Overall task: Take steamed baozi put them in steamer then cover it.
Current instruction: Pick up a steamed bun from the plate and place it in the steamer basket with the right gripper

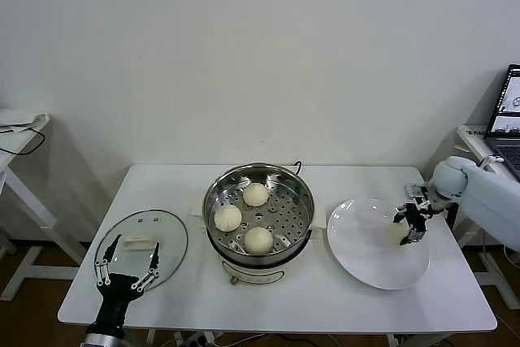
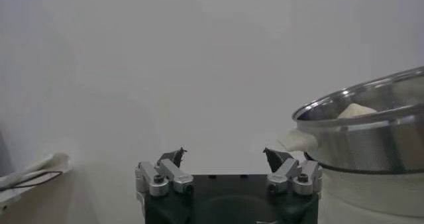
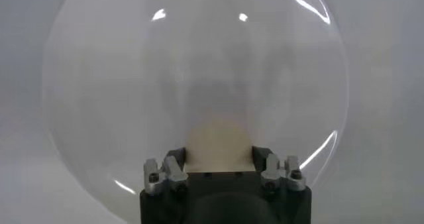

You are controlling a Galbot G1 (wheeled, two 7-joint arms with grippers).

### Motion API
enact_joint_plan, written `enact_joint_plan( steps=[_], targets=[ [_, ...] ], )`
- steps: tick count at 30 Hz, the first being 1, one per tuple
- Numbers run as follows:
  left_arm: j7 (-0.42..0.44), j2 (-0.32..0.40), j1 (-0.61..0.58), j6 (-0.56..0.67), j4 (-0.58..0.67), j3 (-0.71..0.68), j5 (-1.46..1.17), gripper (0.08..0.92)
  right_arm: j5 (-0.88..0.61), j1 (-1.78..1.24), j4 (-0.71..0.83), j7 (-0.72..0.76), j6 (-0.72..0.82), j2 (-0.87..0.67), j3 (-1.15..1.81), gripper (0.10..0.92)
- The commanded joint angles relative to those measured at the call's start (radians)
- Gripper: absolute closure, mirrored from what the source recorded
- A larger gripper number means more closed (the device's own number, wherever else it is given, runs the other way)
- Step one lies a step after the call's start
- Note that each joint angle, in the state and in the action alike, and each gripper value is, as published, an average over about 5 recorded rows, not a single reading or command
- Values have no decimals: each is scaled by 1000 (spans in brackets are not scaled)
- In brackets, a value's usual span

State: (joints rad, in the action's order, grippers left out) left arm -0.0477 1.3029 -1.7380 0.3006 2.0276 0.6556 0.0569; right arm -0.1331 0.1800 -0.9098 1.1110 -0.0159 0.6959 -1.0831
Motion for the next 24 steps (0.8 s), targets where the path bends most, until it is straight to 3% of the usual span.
enact_joint_plan(
  steps=[1, 7, 14, 24],
  targets=[
    [0, -3, 4, -2, 5, -2, -1, 177, -117, 338, -153, 137, 24, -1, -185, 364],
    [0, -8, 15, -3, 10, -7, -2, 177, -312, 651, -306, 213, 106, 93, -382, 364],
    [-1, -10, 18, -3, 15, -15, -2, 177, -517, 793, -449, 160, 213, 256, -472, 370],
    [-2, -8, 20, -2, 20, -17, -2, 177, -624, 773, -500, 55, 297, 454, -536, 372]
  ],
)
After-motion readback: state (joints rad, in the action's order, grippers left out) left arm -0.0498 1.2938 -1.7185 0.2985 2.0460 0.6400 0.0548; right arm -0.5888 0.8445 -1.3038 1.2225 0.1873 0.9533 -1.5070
